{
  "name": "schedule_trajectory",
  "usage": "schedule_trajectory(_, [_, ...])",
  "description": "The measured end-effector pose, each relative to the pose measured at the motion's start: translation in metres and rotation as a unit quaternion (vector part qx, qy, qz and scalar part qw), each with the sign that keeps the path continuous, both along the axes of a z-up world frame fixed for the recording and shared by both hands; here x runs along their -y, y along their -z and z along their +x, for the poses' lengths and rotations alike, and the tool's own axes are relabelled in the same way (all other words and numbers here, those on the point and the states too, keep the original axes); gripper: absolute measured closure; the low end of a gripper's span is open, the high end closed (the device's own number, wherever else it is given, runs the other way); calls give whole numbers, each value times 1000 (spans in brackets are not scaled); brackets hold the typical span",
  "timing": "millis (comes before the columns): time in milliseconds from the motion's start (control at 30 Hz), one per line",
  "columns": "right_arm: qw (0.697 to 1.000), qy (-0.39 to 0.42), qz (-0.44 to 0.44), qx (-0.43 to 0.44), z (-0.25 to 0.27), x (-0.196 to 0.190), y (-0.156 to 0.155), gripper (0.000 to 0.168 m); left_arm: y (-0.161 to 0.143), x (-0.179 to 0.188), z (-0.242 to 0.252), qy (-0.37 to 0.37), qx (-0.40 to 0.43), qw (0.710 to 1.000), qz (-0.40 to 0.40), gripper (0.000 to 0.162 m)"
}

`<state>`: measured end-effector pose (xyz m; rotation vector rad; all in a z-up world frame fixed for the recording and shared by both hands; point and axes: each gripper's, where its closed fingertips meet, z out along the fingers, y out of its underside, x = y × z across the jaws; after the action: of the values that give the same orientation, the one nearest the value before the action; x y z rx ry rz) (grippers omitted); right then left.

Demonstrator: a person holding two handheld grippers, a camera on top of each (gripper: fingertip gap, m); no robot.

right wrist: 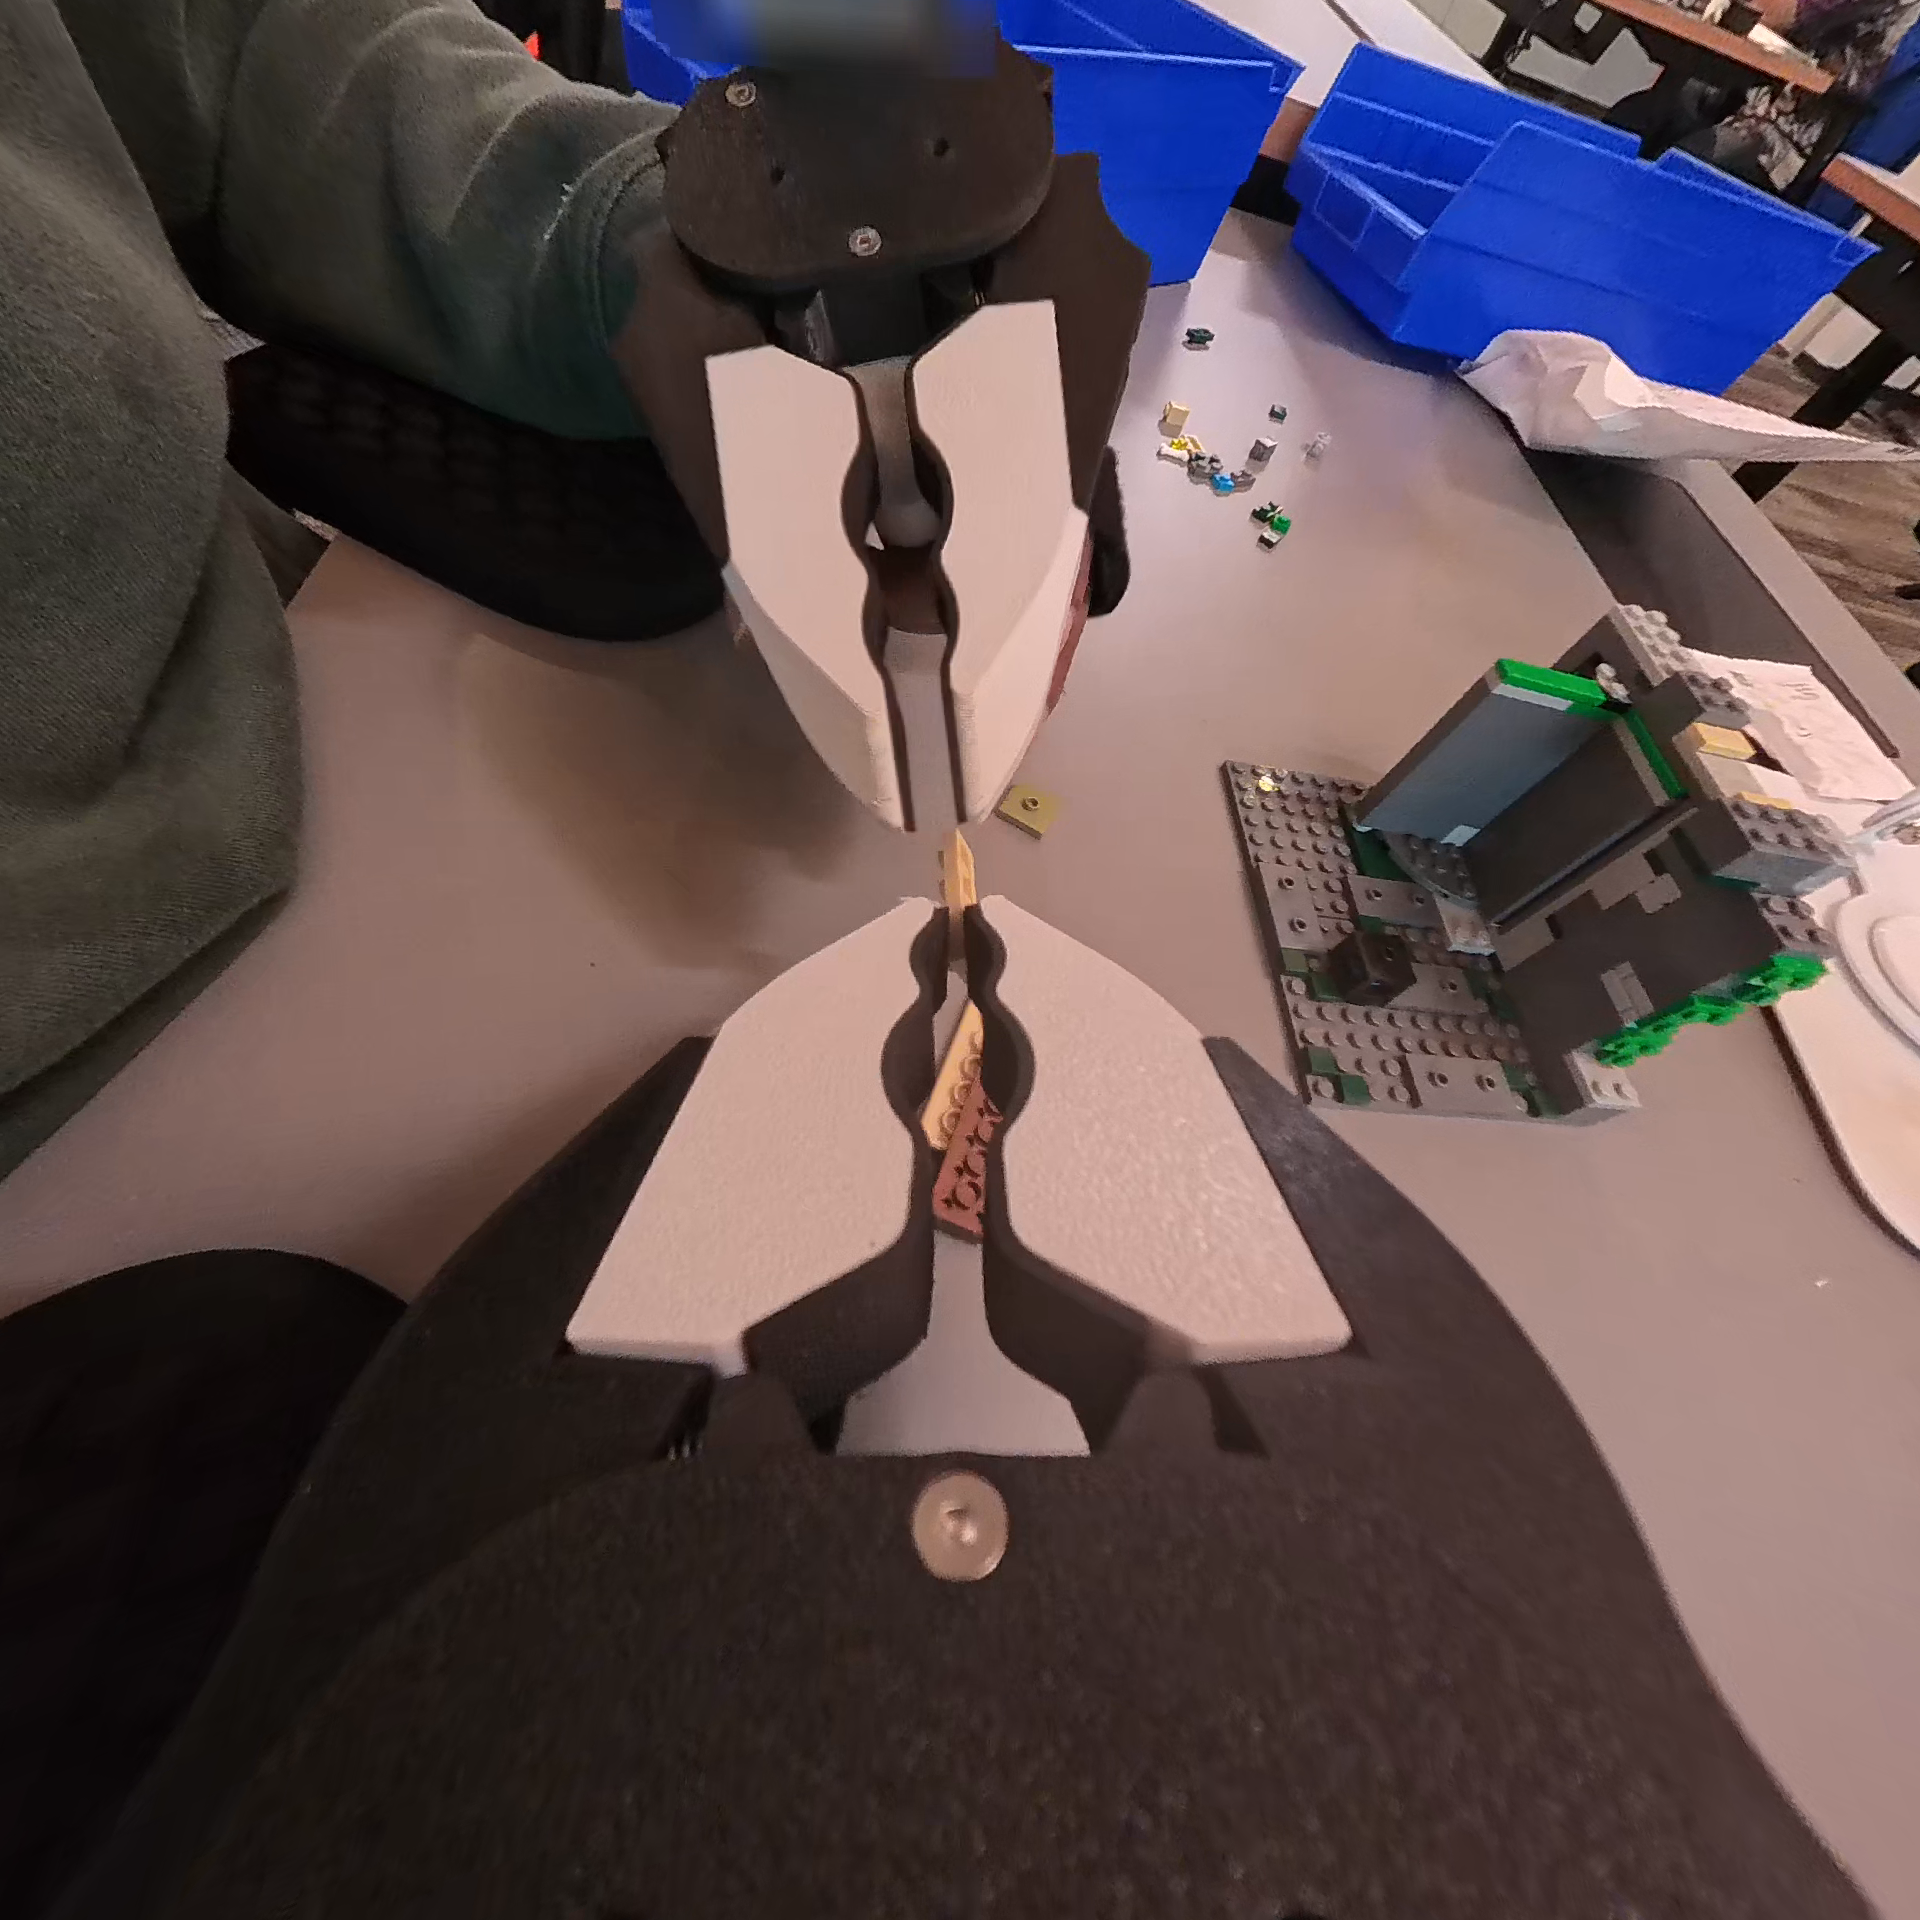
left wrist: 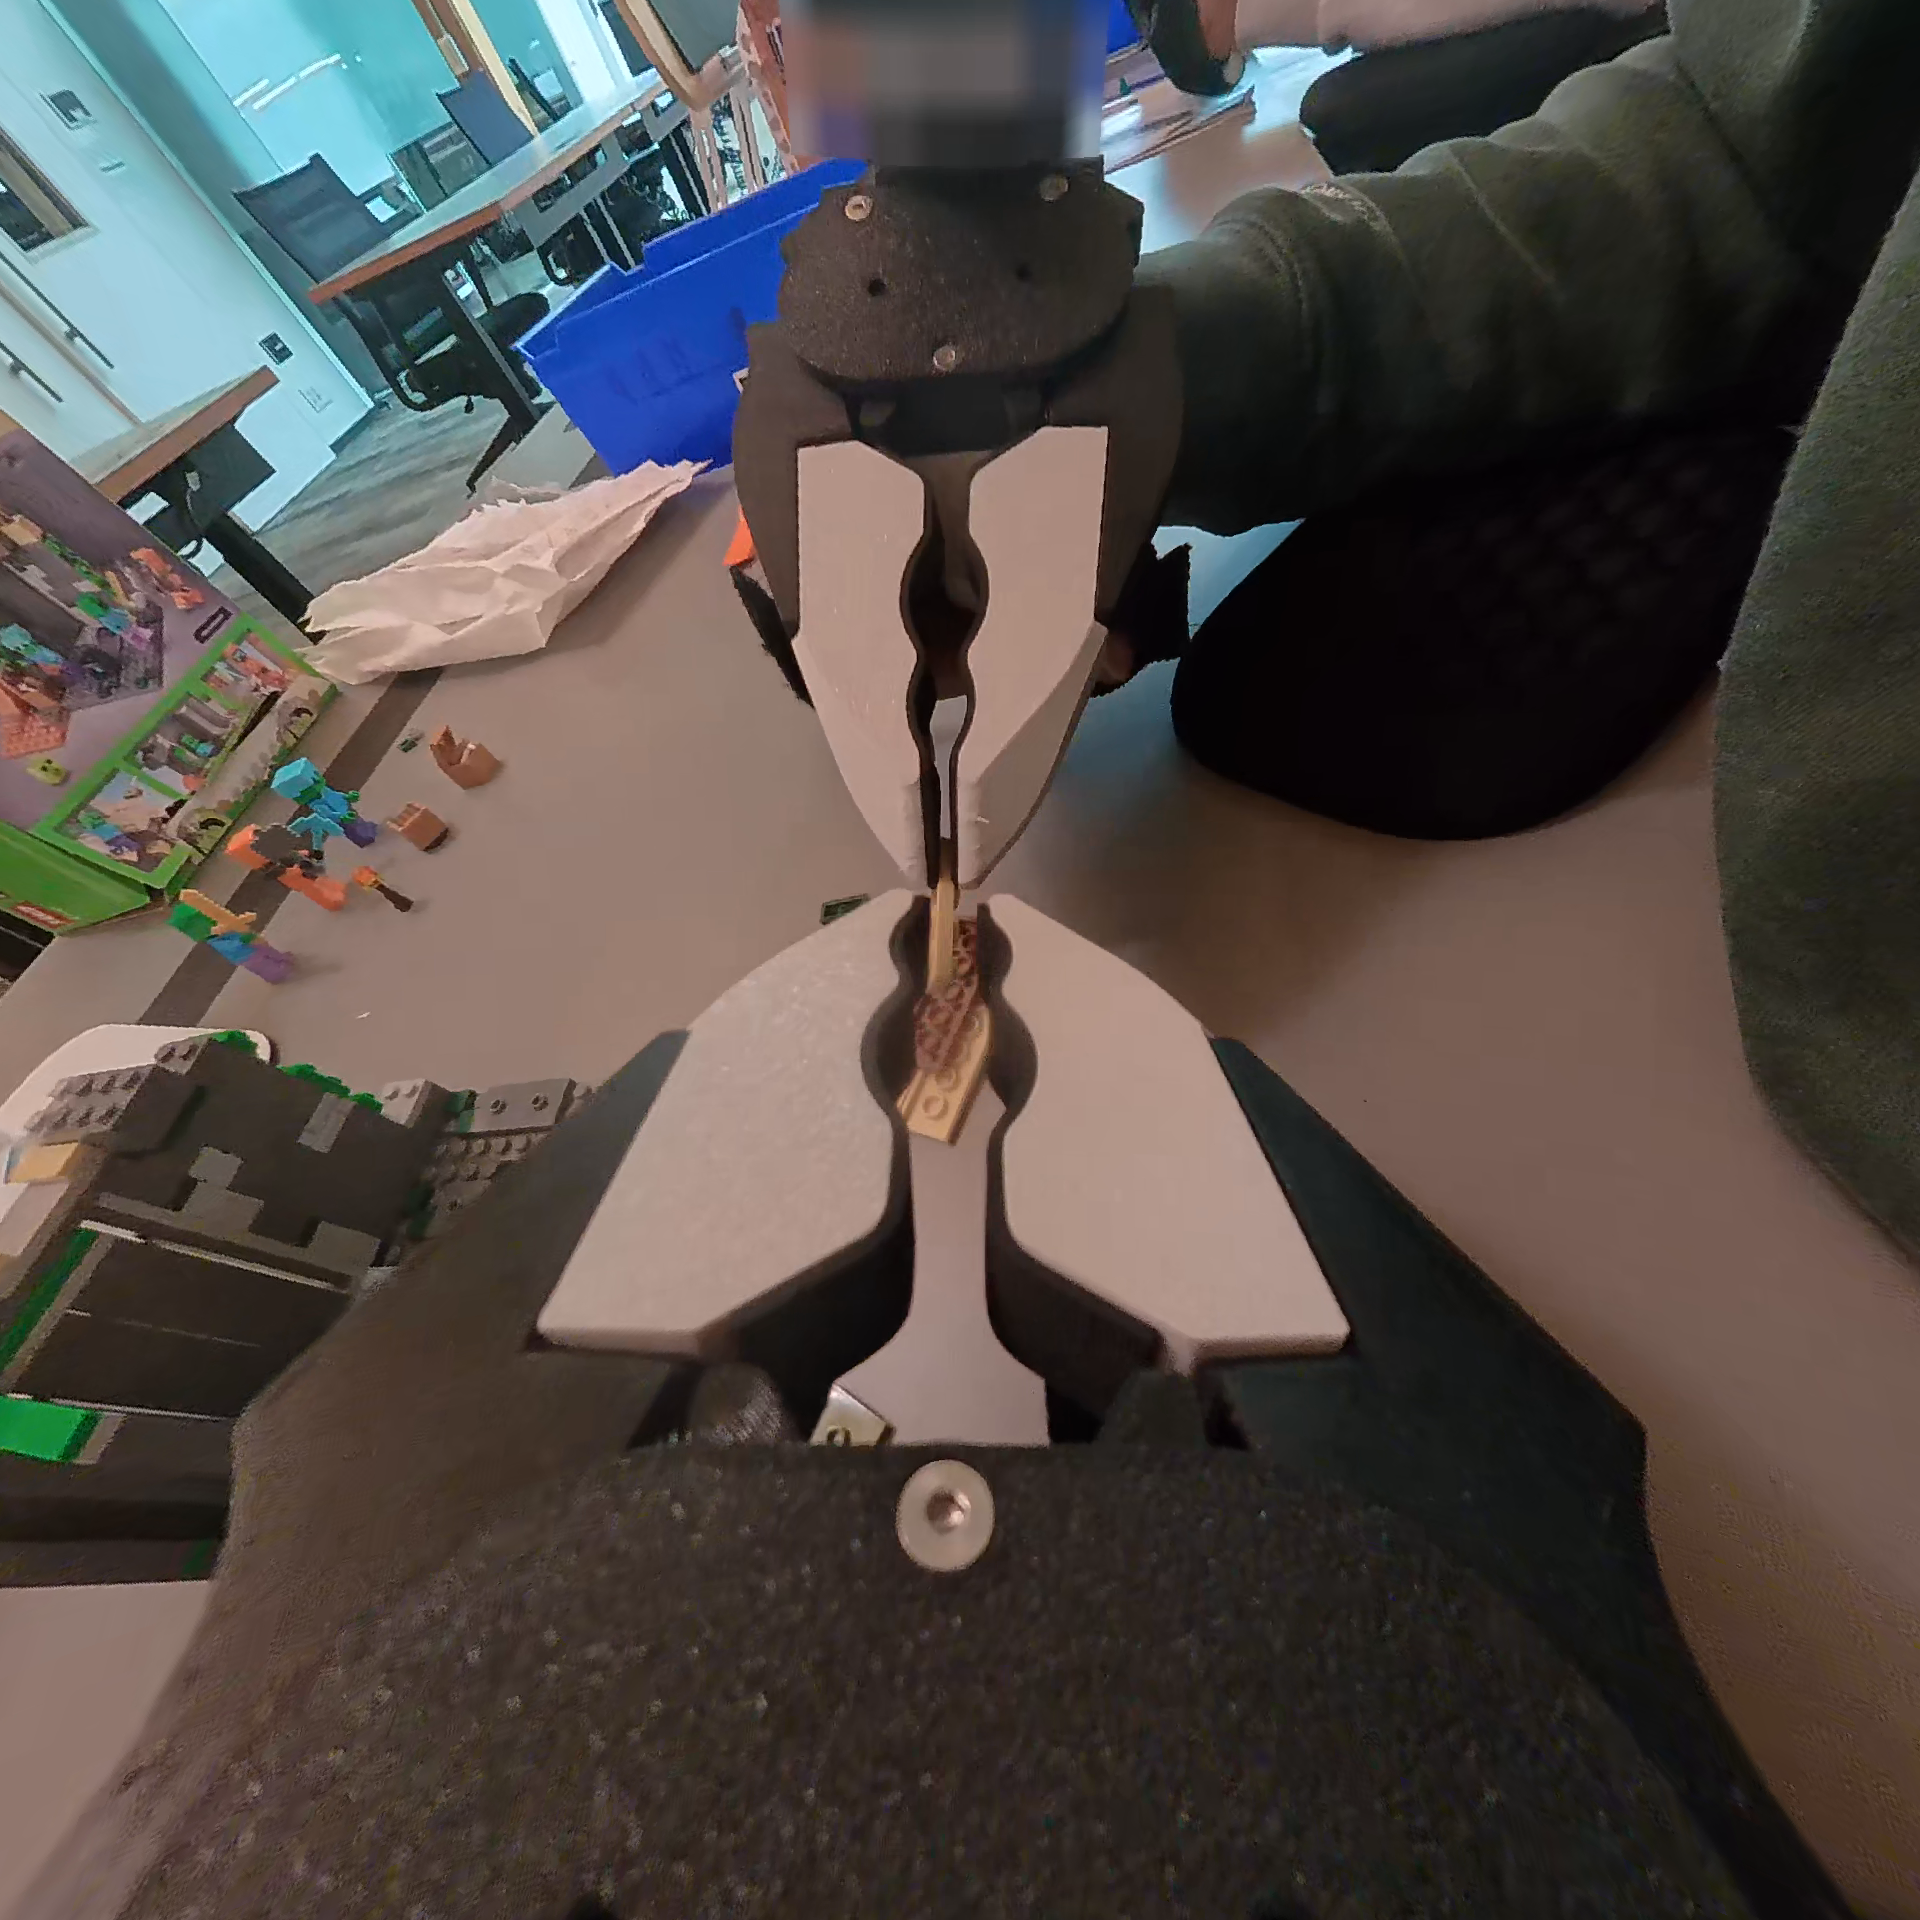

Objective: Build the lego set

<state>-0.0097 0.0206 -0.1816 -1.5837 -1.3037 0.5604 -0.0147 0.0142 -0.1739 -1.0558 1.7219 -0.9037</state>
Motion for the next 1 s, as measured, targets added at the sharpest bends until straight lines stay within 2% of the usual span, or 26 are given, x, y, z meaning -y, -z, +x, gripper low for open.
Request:
schedule_trajectory(333, [1000,-5,-6,-3,-2,2,0,166,0,2,1,2,5,1000,12,150])
schedule_trajectory(567, [1000,-13,-13,-4,-6,5,1,166,0,4,0,7,7,1000,18,162])
schedule_trajectory(733, [1000,-9,-12,-4,-5,4,1,166,-1,3,0,5,8,1000,18,162])
schedule_trajectory(867, [1000,22,-3,13,8,-5,2,166,0,-7,0,-19,5,1000,20,162])
schedule_trajectory(1000, [998,62,-9,31,31,-14,3,166,9,-15,0,-35,-15,999,14,155])
